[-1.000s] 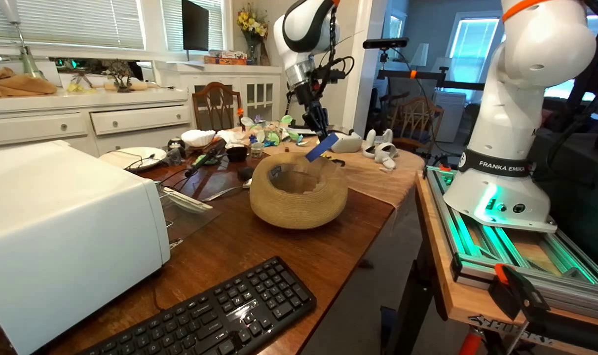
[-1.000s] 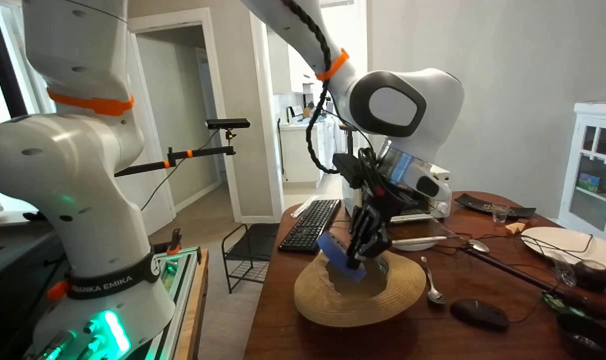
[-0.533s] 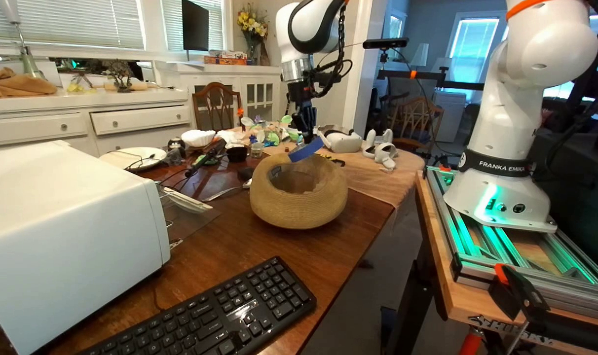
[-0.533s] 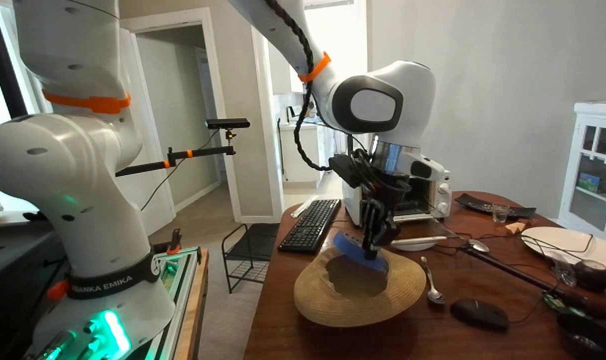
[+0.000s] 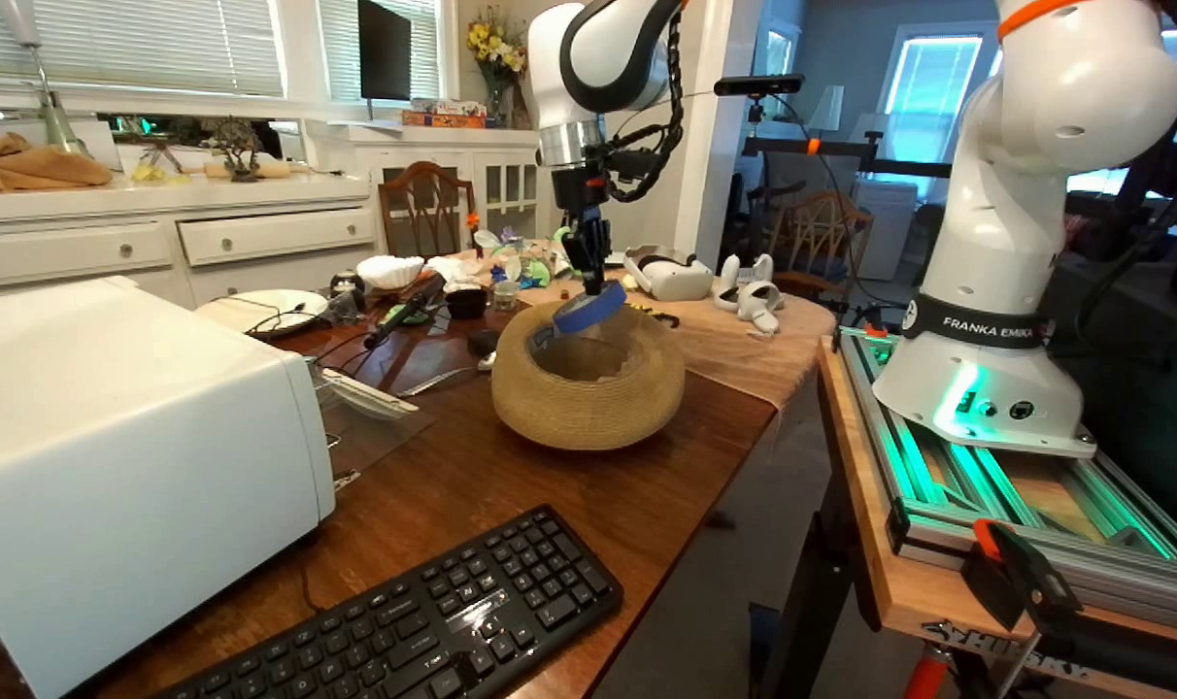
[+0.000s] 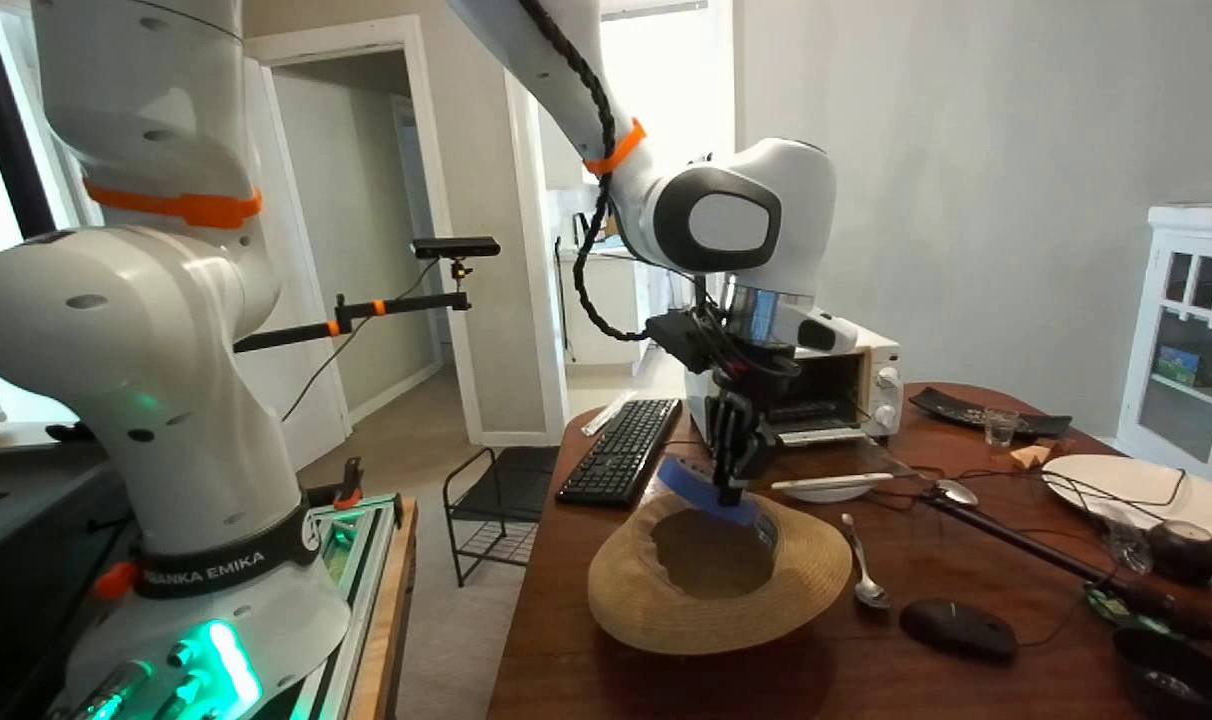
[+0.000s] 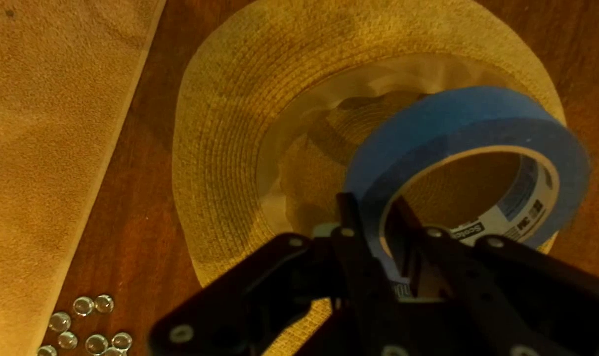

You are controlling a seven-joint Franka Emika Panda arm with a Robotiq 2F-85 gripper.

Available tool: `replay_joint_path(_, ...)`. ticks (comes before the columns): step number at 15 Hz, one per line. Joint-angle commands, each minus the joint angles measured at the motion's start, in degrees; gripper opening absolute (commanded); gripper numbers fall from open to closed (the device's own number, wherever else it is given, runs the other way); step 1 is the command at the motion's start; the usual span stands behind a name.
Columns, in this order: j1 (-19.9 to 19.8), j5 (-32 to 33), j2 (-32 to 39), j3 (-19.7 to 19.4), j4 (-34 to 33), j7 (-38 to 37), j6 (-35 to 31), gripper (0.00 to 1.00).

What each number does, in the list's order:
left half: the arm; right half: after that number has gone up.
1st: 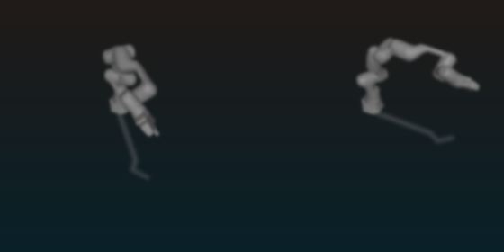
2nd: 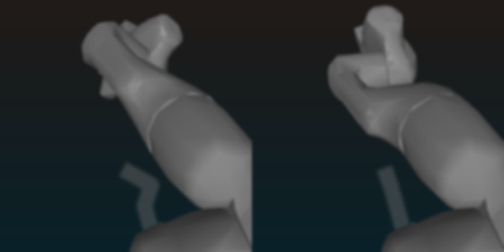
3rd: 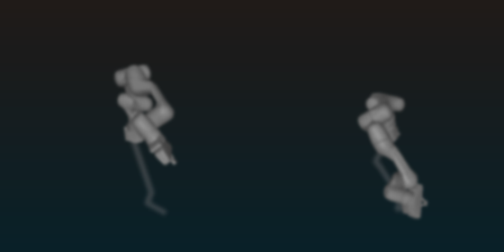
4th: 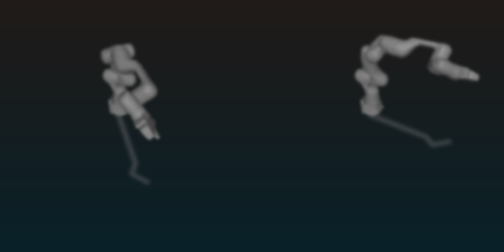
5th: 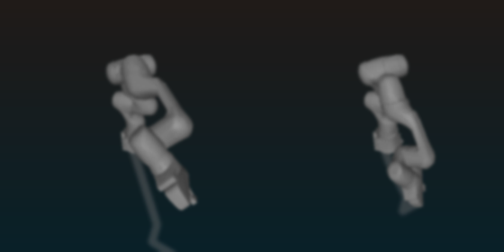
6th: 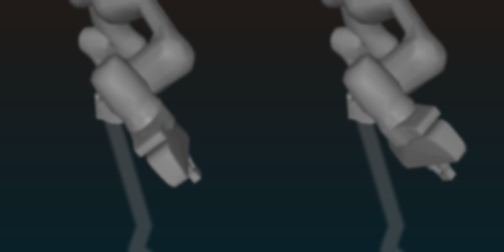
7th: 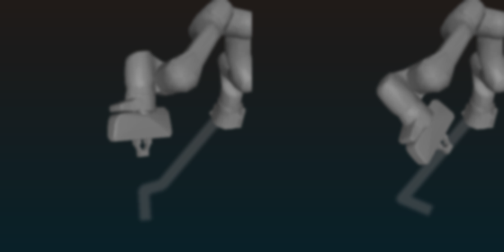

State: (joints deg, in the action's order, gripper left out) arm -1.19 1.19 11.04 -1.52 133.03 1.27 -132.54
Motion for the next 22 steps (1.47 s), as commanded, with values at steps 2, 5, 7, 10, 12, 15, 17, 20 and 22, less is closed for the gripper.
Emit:
replay_joint_path(2, 1.0, 2.1, 2.6, 0.1, 1.2, -2.2, -7.2, 0.05)
replay_joint_path(5, 1.0, 0.8, 5.4, 0.5, 1.2, -1.4, -10.8, 0.05)
replay_joint_path(7, 0.8, 0.2, 6.9, 0.6, 1.3, -1.2, -12.4, 0.05)
replay_joint_path(10, 0.6, -0.6, 8.4, 0.7, 1.7, -1.0, -13.9, 0.05)
replay_joint_path(12, 0.5, -0.7, 9.1, 0.6, 1.9, -1.1, -14.4, 0.05)
replay_joint_path(15, 0.8, 0.0, 10.9, 0.4, 1.6, -1.4, -16.8, 0.05)
replay_joint_path(17, 0.5, -0.4, 12.0, 0.5, 1.8, -1.2, -18.9, 0.05)
replay_joint_path(20, -0.3, -1.6, 13.8, 1.1, 1.8, -0.5, -21.5, 0.05)
replay_joint_path(22, -0.9, -2.6, 14.9, 1.5, 1.8, 0.0, -22.6, 0.05)
